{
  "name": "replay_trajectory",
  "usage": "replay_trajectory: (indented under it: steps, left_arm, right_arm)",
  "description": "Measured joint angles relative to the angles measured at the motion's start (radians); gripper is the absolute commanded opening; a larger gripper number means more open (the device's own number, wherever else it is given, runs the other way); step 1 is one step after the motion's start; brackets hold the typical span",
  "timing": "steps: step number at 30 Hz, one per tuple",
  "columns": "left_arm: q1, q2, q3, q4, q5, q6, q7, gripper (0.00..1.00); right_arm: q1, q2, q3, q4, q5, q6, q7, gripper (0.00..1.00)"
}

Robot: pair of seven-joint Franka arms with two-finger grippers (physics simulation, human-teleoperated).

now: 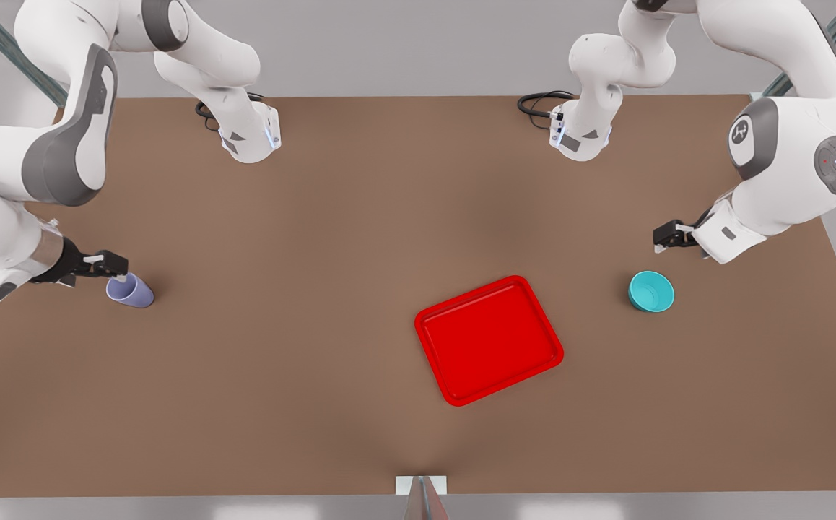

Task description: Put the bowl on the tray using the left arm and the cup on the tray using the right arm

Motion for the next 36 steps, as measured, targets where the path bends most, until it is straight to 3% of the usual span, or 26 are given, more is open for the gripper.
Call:
replay_trajectory:
  steps: [4, 6, 11, 19, 28, 29, 30, 31, 36]
  left_arm:
    - [0.035, 0.125, 0.035, -0.031, -0.002, 0.015, 0.000, 1.00]
    - [0.167, 0.142, 0.034, -0.223, -0.025, 0.255, 0.100, 1.00]
    - [0.272, 0.213, 0.036, -0.420, -0.142, 0.502, 0.367, 1.00]
    - [0.318, 0.342, 0.037, -0.417, -0.296, 0.551, 0.448, 1.00]
    - [0.329, 0.426, 0.037, -0.399, -0.330, 0.586, 0.446, 1.00]
    - [0.329, 0.427, 0.037, -0.399, -0.330, 0.586, 0.440, 0.90]
    - [0.329, 0.428, 0.037, -0.399, -0.331, 0.589, 0.441, 0.63]
    - [0.329, 0.433, 0.037, -0.399, -0.331, 0.591, 0.440, 0.49]
    - [0.329, 0.443, 0.037, -0.398, -0.329, 0.592, 0.440, 0.28]
  right_arm:
    - [-0.009, -0.114, -0.015, -0.184, 0.000, 0.128, 0.006, 1.00]
    - [-0.004, -0.127, -0.014, -0.187, 0.000, 0.133, 0.003, 1.00]
    - [-0.035, -0.161, -0.003, -0.293, 0.011, 0.165, 0.011, 1.00]
    - [-0.032, -0.130, -0.005, -0.297, 0.012, 0.169, 0.015, 1.00]
    - [-0.043, -0.117, -0.011, -0.299, 0.014, 0.219, 0.017, 1.00]
    - [-0.043, -0.117, -0.011, -0.299, 0.014, 0.222, 0.017, 1.00]
    - [-0.042, -0.117, -0.011, -0.299, 0.014, 0.225, 0.017, 1.00]
    - [-0.042, -0.117, -0.012, -0.299, 0.014, 0.226, 0.017, 1.00]
    - [-0.043, -0.115, -0.012, -0.299, 0.014, 0.235, 0.017, 1.00]
